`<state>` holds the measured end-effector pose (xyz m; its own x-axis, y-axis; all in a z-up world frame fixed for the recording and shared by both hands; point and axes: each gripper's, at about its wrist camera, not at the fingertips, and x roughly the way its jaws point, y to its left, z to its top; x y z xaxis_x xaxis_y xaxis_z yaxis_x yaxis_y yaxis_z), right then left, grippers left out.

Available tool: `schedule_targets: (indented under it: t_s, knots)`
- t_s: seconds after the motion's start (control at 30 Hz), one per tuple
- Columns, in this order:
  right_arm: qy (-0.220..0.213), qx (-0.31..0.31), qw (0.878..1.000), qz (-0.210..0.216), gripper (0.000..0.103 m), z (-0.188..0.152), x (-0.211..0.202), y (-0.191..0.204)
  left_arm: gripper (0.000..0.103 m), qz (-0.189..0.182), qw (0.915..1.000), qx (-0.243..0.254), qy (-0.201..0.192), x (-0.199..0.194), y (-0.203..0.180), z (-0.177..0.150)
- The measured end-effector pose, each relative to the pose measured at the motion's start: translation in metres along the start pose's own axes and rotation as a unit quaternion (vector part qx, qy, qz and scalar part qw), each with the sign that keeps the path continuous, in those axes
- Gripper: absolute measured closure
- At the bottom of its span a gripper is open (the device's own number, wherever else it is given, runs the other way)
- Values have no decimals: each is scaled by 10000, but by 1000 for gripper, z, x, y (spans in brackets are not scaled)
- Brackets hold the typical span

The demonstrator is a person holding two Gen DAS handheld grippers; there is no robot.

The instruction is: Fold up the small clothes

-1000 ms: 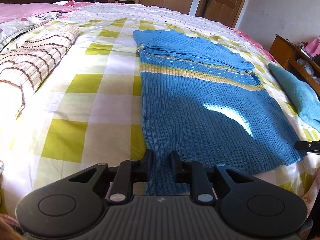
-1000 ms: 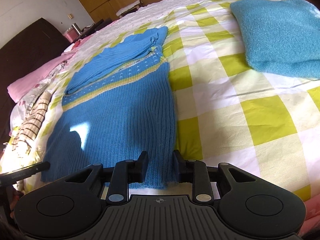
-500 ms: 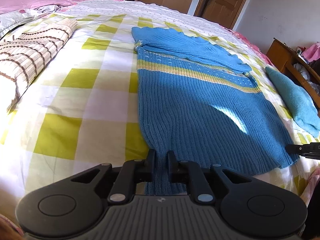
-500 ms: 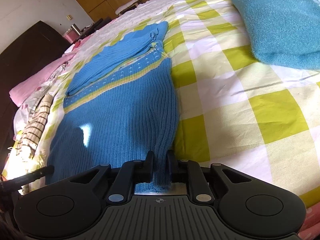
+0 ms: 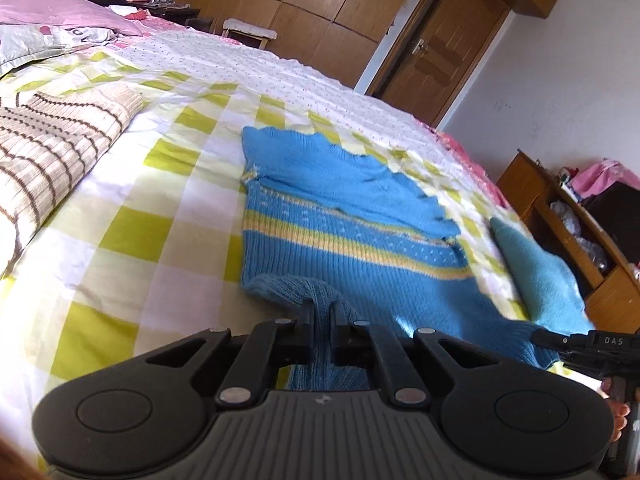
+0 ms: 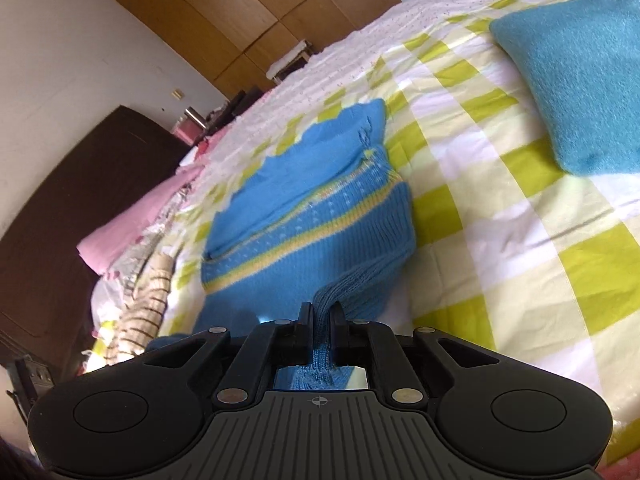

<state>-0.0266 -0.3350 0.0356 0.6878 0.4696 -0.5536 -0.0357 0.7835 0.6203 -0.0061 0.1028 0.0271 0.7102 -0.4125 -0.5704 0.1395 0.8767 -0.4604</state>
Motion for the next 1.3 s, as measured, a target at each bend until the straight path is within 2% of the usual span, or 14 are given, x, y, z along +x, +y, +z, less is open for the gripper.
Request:
schedule_targets:
  t_s: [0.17, 0.4, 0.5, 0.63, 0.9, 1.03, 1.17, 1.27, 1.3]
  knots:
    - [-418, 169, 9983, 356, 95, 37, 9, 13, 90, -210, 9986, -209, -438, 10, 2, 42]
    - [-924, 452, 9932, 549, 95, 108, 54, 19, 90, -188, 9954, -254, -906, 43, 11, 105]
    - [-1013, 709, 9912, 463, 95, 136, 83, 13, 90, -94, 9951, -386, -904, 72, 22, 127]
    - [-1036, 853, 9909, 130, 95, 163, 125, 2, 90, 72, 9949, -574, -828, 116, 37, 144]
    - [-849, 935, 9912, -396, 95, 178, 182, -19, 90, 473, 9926, -884, -680, 167, 60, 155]
    - [-900, 1028, 9891, -548, 95, 178, 191, -28, 90, 590, 9911, -832, -855, 171, 63, 158]
    - [-1017, 1185, 9857, -632, 94, 178, 194, -35, 90, 755, 9916, -604, -864, 176, 58, 163]
    - [-1121, 1173, 9842, -707, 90, 180, 194, -36, 90, 919, 9908, -507, -854, 177, 56, 163]
    - [-1108, 1191, 9844, -669, 86, 181, 194, -36, 90, 976, 9902, -510, -859, 176, 57, 163]
